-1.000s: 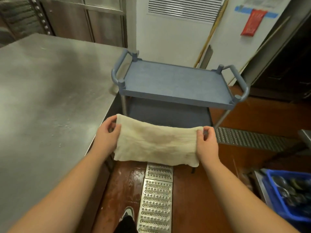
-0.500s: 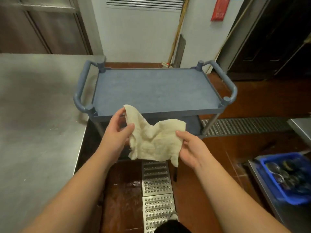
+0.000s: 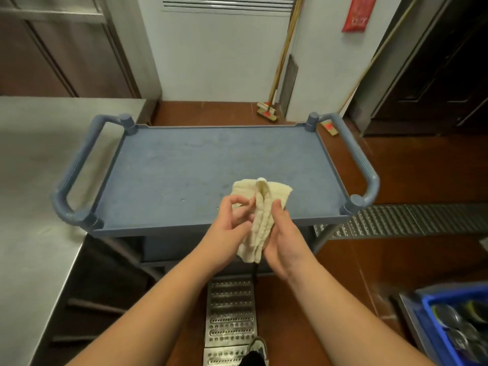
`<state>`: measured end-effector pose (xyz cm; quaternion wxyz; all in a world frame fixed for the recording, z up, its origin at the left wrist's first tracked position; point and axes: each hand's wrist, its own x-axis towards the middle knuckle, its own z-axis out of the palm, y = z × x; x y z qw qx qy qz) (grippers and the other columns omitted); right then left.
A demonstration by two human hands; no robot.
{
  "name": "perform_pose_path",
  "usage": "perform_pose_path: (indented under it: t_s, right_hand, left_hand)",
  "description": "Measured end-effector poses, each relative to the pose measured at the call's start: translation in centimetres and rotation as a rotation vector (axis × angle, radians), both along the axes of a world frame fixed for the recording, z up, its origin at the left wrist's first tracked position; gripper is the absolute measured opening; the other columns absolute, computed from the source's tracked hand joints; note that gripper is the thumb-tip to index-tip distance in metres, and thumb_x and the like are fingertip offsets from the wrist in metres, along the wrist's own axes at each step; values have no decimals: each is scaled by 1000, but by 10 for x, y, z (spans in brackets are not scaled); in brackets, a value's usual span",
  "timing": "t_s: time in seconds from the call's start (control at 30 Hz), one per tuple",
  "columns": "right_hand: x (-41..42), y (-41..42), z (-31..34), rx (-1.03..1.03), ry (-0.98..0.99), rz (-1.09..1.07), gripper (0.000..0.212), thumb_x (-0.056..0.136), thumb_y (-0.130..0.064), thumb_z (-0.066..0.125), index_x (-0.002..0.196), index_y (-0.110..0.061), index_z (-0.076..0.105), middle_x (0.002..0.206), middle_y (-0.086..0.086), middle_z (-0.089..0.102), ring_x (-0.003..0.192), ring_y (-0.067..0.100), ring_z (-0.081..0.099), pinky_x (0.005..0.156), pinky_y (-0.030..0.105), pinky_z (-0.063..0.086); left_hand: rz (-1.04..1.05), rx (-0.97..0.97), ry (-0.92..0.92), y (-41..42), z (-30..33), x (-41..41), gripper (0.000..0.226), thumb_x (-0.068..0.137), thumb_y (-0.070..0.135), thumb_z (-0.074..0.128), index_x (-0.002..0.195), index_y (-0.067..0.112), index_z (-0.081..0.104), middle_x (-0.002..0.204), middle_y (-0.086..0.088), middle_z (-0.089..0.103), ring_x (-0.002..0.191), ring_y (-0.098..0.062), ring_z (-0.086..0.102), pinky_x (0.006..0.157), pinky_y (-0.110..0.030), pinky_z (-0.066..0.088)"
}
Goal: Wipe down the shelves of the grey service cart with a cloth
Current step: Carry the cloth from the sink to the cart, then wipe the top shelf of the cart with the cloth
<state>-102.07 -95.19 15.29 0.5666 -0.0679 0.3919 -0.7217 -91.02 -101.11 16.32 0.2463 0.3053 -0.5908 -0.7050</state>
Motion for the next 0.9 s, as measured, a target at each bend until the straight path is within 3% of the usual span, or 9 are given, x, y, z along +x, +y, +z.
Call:
perform_pose_path:
  t_s: [0.1, 0.2, 0.3, 0.4, 0.47, 0.53, 0.57, 0.77, 0.9]
  right_hand:
    - [-28, -20, -10, 3, 58, -30, 42, 97, -18, 57, 138, -15, 49, 126, 16, 67, 112, 31, 67, 85, 44, 58]
    - [-49, -38, -21, 61, 126, -40, 39, 96, 1, 55, 131, -15, 53, 120, 17, 69, 105, 36, 69, 82, 50, 58]
    - [-65, -65, -32, 196, 294, -60, 36, 95, 2, 54, 125, -17, 58, 114, 16, 71, 100, 35, 71, 83, 54, 58]
    - [-86, -100, -40, 284, 458, -124, 34, 96, 0, 49, 122, -19, 59, 113, 9, 72, 101, 27, 71, 86, 49, 58]
    - [-101, -123, -45, 330, 587, -148, 34, 95, -1, 50, 124, -18, 56, 114, 6, 70, 104, 21, 69, 88, 38, 58]
    - [-114, -145, -51, 384, 687, -189, 30, 96, -1, 50, 121, -18, 55, 109, 1, 68, 98, 14, 66, 79, 22, 56]
    - [-119, -155, -56, 407, 722, -207, 29, 96, -2, 49, 119, -18, 55, 106, -1, 67, 97, 14, 65, 75, 20, 54]
    - [-154, -208, -76, 488, 832, -319, 23, 98, -9, 49, 104, -30, 56, 103, -7, 65, 93, 6, 63, 75, 23, 48]
    - [-192, -222, -84, 539, 880, -419, 30, 96, -7, 48, 111, -32, 56, 108, -7, 66, 100, 8, 63, 86, 30, 50]
  left_hand:
    - [-73, 72, 38, -16, 3, -26, 55, 80, -28, 30, 124, 4, 43, 124, -3, 65, 104, -6, 64, 76, -19, 50]
    - [-53, 106, 15, -40, 1, -36, 51, 82, -24, 37, 122, 5, 49, 126, -2, 66, 101, -10, 66, 77, -23, 52]
    - [22, 110, -47, -72, -10, -39, 40, 87, -17, 37, 114, 5, 56, 111, -10, 72, 98, -26, 69, 79, -34, 55]
    - [126, 99, -140, -113, -20, -37, 36, 85, -16, 38, 105, 6, 60, 97, -13, 74, 83, -27, 68, 72, -37, 53]
    - [161, 104, -181, -144, -27, -37, 39, 84, -17, 36, 103, 7, 60, 94, -14, 72, 77, -24, 67, 68, -34, 53]
    - [183, 114, -215, -178, -33, -36, 39, 83, -17, 34, 103, 6, 59, 91, -14, 71, 73, -20, 65, 67, -33, 51]
    - [188, 117, -237, -195, -36, -36, 39, 84, -16, 33, 104, 6, 58, 90, -13, 70, 71, -20, 64, 67, -32, 50]
    - [127, 102, -344, -285, -59, -59, 37, 85, -11, 34, 103, 12, 56, 92, -11, 67, 73, -19, 63, 69, -33, 49]
    - [72, 110, -369, -309, -65, -91, 37, 85, -12, 34, 107, 9, 55, 94, -11, 67, 75, -19, 62, 72, -34, 49]
